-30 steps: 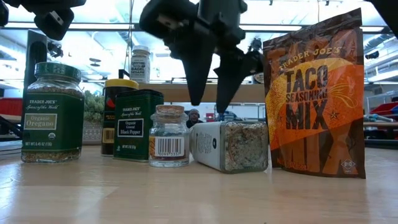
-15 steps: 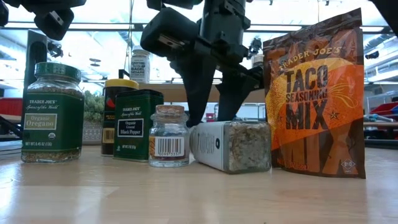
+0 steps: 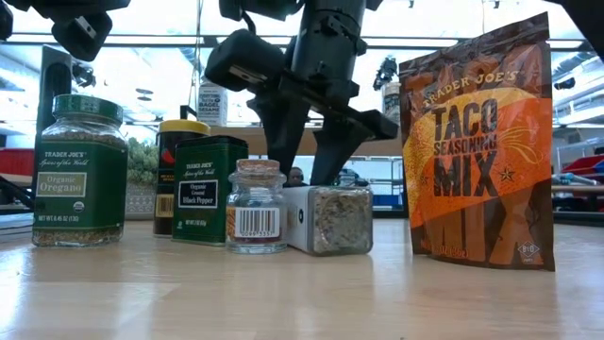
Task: Shelf spices
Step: Put the white seasoning bottle on the shelf aligned with the other white seasoning bottle
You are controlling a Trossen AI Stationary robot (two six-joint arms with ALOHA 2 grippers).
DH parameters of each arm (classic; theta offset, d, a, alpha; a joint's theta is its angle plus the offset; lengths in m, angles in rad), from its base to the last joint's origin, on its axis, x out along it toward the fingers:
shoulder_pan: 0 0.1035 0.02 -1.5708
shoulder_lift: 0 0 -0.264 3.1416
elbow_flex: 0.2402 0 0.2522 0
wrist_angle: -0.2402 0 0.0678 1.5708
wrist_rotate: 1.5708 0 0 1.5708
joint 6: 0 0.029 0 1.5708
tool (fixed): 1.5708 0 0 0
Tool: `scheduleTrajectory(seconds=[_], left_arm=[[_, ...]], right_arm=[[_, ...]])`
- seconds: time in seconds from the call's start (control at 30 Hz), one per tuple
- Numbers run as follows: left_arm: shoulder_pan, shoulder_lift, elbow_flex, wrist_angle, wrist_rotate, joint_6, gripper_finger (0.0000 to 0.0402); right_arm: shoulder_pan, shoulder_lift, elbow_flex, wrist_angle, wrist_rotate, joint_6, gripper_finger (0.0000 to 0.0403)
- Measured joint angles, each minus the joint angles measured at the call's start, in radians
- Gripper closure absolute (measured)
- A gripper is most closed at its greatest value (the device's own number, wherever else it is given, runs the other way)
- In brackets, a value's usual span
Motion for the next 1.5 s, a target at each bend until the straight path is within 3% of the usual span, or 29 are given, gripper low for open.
scheduleTrajectory(seconds=[0.37,0.6,1.13,1.5], left_arm=[[0.0,0.0,0.0,0.0,0.013,-0.005,0.0401],[0.0,0.0,0.0,0.0,0.013,0.001,0.0401],[0.0,0.0,0.0,0.0,0.014,0.002,0.0401],[0.0,0.0,0.0,0.0,0.021,0.006,0.0401]], right_arm=[[-0.059,-0.011,-0.003,-0.032,-0.016,-0.086,0.0215],[-0.062,-0.073,-0.004,-0.044,0.016,-0.074,0.0216],[-0.061,-0.073,-0.003,-0.013,-0.002,-0.187,0.0213],[-0.06,-0.074,-0.003,-0.043,0.048,-0.148,0.0115]])
